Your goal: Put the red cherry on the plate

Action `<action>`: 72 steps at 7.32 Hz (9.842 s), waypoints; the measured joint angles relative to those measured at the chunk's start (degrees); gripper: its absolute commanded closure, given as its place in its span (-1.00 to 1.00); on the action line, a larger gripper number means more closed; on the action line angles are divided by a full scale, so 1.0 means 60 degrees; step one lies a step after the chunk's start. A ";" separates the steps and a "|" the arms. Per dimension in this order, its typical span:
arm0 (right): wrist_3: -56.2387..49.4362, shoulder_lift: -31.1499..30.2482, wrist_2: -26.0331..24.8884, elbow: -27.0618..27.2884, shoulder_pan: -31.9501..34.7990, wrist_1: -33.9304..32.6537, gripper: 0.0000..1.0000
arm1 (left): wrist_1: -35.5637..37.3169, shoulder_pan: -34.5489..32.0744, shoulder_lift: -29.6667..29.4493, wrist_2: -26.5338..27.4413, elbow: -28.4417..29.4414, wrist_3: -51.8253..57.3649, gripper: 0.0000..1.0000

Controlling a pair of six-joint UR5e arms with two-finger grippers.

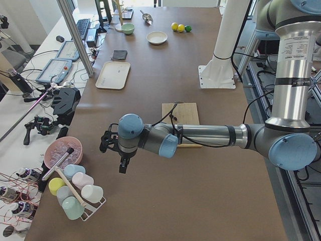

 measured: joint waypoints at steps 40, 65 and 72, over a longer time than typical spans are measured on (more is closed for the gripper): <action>0.5483 0.0207 -0.1432 -0.1859 -0.4698 0.6422 1.00 | -0.2068 0.0236 -0.0413 -0.0066 0.0264 -0.0762 -0.96; 1.1039 0.5045 -0.2735 -0.1121 -0.7363 0.4230 -1.00 | -0.4447 0.2450 0.0414 -0.0079 -0.1194 -0.4932 -0.95; 0.8895 0.4075 -0.1850 -0.1463 -0.5662 0.4227 -1.00 | -0.4828 0.8352 0.2132 0.4826 -0.3627 -0.5740 -0.94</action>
